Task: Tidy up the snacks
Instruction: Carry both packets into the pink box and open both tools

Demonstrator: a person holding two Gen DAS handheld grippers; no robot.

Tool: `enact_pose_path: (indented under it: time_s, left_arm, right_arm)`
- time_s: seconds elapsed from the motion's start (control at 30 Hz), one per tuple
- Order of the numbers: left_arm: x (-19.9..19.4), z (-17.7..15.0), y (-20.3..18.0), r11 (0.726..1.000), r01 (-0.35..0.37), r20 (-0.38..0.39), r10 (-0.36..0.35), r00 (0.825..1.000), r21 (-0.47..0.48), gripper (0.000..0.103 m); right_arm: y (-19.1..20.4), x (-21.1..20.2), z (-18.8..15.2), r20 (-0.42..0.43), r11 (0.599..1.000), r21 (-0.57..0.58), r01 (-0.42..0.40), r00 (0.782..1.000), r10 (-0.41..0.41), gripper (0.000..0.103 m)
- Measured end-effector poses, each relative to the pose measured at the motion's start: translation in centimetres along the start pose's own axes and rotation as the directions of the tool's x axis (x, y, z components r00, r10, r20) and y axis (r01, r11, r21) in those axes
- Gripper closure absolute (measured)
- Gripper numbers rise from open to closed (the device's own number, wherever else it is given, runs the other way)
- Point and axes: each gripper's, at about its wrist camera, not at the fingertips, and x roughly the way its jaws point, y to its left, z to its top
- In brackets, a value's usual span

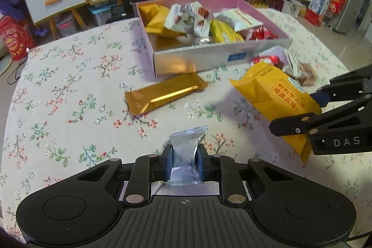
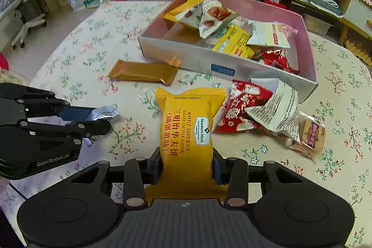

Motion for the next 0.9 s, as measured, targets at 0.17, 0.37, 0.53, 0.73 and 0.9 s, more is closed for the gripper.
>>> enact_pose_path:
  time_s: [0.17, 0.37, 0.53, 0.73, 0.9]
  left_arm:
    - [-1.1, 1.0, 0.6, 0.999, 0.004, 0.038, -0.002, 0.999, -0.043, 0.085]
    - [-1.6, 2.9, 0.6, 0.997, -0.016, 0.072, 0.021, 0.997, -0.07, 0.085]
    - [-1.5, 5.9, 0.2, 0.997, -0.015, 0.099, 0.022, 0.995, -0.075, 0.085]
    - [0.4, 10.0, -0.8, 0.998, -0.025, 0.098, 0.031, 0.995, -0.063, 0.085]
    - [2.8, 12.3, -1.3, 0.996, -0.035, 0.086, 0.042, 0.995, -0.084, 0.085]
  right_arm:
    - [-0.8, -1.4, 0.6, 0.046, 0.999, 0.03, -0.021, 0.999, 0.02, 0.091]
    - [-2.5, -2.6, 2.0, 0.104, 0.995, 0.082, -0.049, 0.994, 0.04, 0.091]
    - [-4.6, -3.1, 3.2, 0.154, 0.989, 0.135, -0.059, 0.987, 0.037, 0.091]
    - [-8.1, -2.7, 4.3, 0.213, 0.973, 0.221, -0.064, 0.977, 0.016, 0.091]
    - [-10.9, -2.2, 4.6, 0.265, 0.95, 0.304, -0.078, 0.964, -0.005, 0.091]
